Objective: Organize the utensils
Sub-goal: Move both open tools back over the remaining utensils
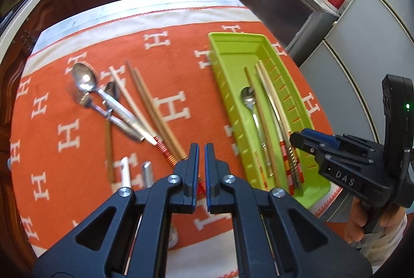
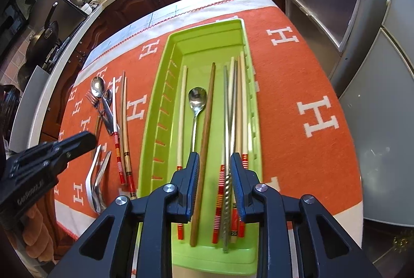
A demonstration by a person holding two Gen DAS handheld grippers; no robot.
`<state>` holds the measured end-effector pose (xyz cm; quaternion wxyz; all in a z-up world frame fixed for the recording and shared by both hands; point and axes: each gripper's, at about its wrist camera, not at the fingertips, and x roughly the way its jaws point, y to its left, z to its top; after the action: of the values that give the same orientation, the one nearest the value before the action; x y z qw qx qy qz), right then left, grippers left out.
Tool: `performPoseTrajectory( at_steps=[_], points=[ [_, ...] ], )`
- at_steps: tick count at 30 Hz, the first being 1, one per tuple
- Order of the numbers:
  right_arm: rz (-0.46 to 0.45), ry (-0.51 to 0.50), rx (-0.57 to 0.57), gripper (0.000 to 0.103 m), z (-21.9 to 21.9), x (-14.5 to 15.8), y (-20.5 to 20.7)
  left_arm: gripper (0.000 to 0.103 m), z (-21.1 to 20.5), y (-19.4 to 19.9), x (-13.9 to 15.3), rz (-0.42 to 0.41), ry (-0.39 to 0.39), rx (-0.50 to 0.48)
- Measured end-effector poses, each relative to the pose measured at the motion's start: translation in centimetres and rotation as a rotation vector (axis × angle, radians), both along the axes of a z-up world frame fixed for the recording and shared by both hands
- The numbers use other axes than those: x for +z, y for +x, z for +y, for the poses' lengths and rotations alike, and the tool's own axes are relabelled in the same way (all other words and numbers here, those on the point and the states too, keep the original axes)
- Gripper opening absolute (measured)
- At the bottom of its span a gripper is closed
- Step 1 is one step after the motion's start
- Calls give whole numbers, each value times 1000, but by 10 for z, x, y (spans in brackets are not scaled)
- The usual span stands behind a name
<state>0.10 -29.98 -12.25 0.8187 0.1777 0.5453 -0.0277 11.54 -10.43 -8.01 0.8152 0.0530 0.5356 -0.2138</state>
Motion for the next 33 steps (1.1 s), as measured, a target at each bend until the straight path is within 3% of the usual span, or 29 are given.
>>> performPoseTrajectory(
  at_steps=[4, 6, 8, 16, 24, 28, 33],
  points=[
    [4, -5, 25, 26, 13, 1, 0, 10, 18, -4, -1, 11, -6, 29],
    [2, -10, 41, 28, 22, 4, 1, 26, 26, -5, -1, 6, -10, 51],
    [1, -12, 55, 29, 29, 6, 2, 32, 32, -5, 1, -8, -17, 70],
    [-24, -65, 116, 38, 62, 20, 7, 33, 49, -4, 6, -40, -31, 95],
    [-84, -154, 157, 56, 96, 39, 17, 33, 75, -1, 4, -43, -48, 140],
    [-94, -192, 173, 57, 112, 43, 33, 33, 98, 6, 5, -52, -59, 181],
    [-101, -131, 181, 57, 125, 43, 59, 33, 131, 19, 2, -65, -56, 239]
  ],
)
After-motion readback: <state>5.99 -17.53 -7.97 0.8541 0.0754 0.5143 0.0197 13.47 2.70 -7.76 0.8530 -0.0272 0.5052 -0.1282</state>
